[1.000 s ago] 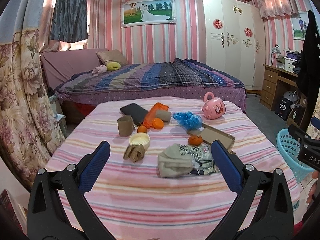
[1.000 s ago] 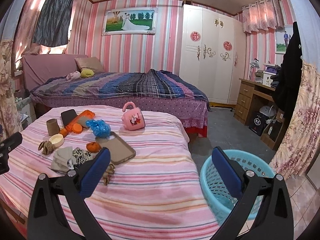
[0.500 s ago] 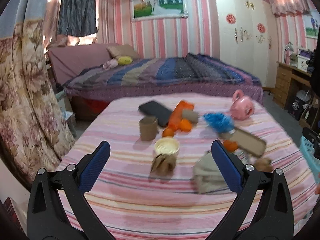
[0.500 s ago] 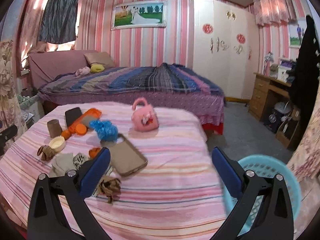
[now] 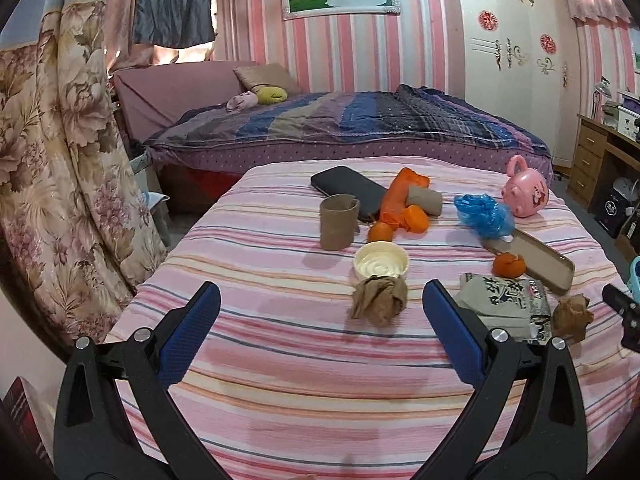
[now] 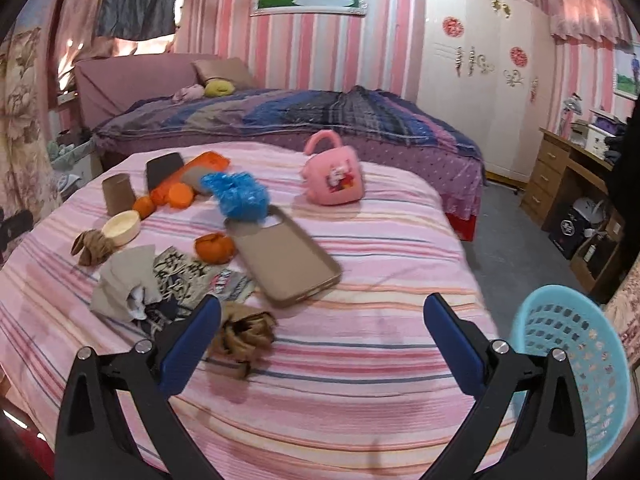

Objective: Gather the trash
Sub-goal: 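Reach the right gripper to the brown crumpled cloth and close on it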

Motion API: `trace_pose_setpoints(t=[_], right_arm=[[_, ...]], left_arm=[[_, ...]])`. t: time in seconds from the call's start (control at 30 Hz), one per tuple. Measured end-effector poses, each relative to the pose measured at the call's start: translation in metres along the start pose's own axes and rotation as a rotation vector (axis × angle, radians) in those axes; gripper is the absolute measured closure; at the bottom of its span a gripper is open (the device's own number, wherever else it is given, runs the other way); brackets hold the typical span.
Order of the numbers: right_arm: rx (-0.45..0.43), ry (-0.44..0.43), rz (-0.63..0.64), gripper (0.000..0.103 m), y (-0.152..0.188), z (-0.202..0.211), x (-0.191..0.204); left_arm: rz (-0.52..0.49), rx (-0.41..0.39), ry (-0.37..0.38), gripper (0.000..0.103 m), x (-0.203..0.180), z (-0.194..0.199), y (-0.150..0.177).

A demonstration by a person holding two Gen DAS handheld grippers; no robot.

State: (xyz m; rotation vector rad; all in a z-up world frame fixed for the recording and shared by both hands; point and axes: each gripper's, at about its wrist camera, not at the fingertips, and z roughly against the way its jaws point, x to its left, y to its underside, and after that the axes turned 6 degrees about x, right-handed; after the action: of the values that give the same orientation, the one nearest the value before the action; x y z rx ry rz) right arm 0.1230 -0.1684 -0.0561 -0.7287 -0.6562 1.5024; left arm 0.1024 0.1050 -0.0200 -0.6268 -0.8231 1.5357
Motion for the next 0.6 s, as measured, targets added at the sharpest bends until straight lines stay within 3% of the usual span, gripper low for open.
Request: trace_pose_setpoints(t=[0.3,0.43,0.47,0.6], right_arm=[[0.071,-0.020,0.043,0.006,0.005,-0.031,0.029],[0.113,-0.052,0.064,0.032,0.009,-0.038,0.035],[0.116,-0.061,0.063,0.034,0.010,-0.039,0.035],[0.133,-0.163,0.041,0.057,0.011,-0.039,0.032]], left_arm=[[0.008,0.008,-0.005,0.005,0.004,-0.003,0.002],[-0.003,0.014,0.005,0.005,-0.002,-0.004,0.004],[-0.009,0.016,0.007,0.005,-0.005,-0.004,0.004],[-0.035,0.019,0.013,0.005,-0.016,-0.004,0.008]])
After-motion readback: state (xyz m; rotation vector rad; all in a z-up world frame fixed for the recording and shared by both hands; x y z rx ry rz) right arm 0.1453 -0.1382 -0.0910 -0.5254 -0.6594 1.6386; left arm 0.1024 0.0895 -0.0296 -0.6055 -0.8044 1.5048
